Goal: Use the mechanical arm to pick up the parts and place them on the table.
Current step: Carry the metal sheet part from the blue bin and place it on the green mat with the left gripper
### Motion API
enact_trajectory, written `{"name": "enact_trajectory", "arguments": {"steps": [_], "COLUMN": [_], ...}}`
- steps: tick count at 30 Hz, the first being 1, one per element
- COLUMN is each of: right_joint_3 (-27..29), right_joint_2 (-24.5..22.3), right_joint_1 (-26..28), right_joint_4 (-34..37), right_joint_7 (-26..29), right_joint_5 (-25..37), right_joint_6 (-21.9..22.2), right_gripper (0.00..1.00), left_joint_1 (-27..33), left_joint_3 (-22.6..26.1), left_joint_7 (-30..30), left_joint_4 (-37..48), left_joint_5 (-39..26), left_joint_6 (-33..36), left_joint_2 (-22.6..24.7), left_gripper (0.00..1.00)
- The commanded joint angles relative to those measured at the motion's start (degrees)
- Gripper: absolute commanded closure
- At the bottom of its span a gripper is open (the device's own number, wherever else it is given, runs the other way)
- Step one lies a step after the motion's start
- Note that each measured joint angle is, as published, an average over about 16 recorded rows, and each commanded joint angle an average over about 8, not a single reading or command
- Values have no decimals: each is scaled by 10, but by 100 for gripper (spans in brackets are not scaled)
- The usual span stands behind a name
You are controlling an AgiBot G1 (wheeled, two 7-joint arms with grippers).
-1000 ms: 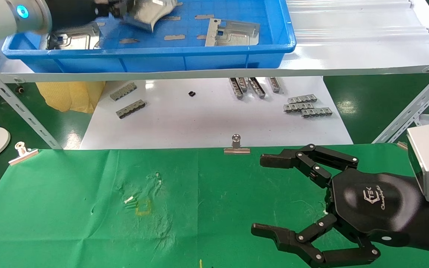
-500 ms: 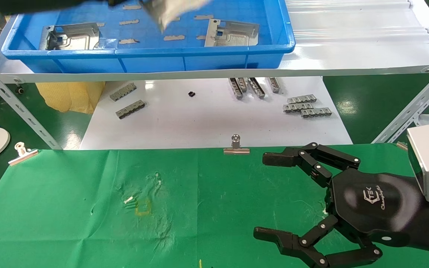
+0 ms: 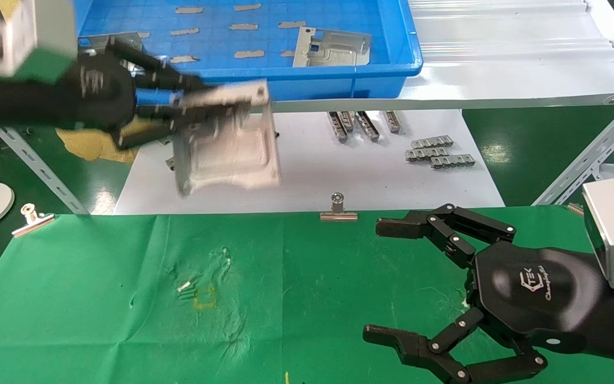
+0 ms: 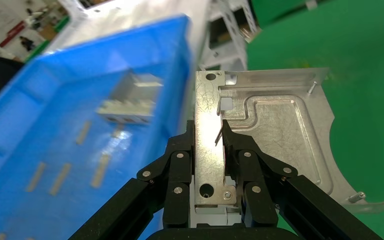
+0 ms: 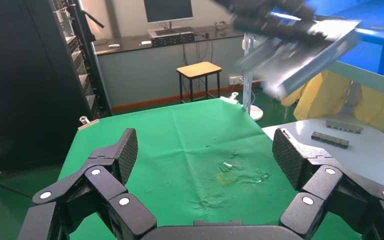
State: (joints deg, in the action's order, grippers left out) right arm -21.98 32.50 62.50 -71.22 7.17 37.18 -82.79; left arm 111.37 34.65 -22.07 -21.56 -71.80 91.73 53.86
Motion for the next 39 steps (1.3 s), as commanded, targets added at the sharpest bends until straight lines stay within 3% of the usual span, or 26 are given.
{"name": "enact_trajectory", "arguments": {"steps": [1,8,15,16,22,24,34,39], "right_joint_3": [0,0,0,0,0,0,0,0], "right_joint_2": [0,0,0,0,0,0,0,0], "right_joint_1": [0,0,0,0,0,0,0,0], "right_joint_4": [0,0,0,0,0,0,0,0], "right_joint_7": [0,0,0,0,0,0,0,0], "right_joint_5": [0,0,0,0,0,0,0,0], "right_joint_6": [0,0,0,0,0,0,0,0], "right_gripper": [0,0,0,0,0,0,0,0], "left_joint_1": [-21,-76,-97,-98,-102,-102,-92,-91], "left_joint_3": [17,101,131,132,135,135,123,108], "left_joint_7": [-16,-68,-131,-140,-178,-184,-189,-160], "left_joint_4": [-40,-43,32,42,94,110,159,180], "left_joint_5": [16,-16,-51,-54,-61,-61,-41,-14], "left_joint_6": [2,-16,-43,-47,-69,-76,-38,-11], "left_joint_2": [-19,-17,18,22,39,43,47,43], "left_gripper": [100,100,99,93,19,1,0,0]}}
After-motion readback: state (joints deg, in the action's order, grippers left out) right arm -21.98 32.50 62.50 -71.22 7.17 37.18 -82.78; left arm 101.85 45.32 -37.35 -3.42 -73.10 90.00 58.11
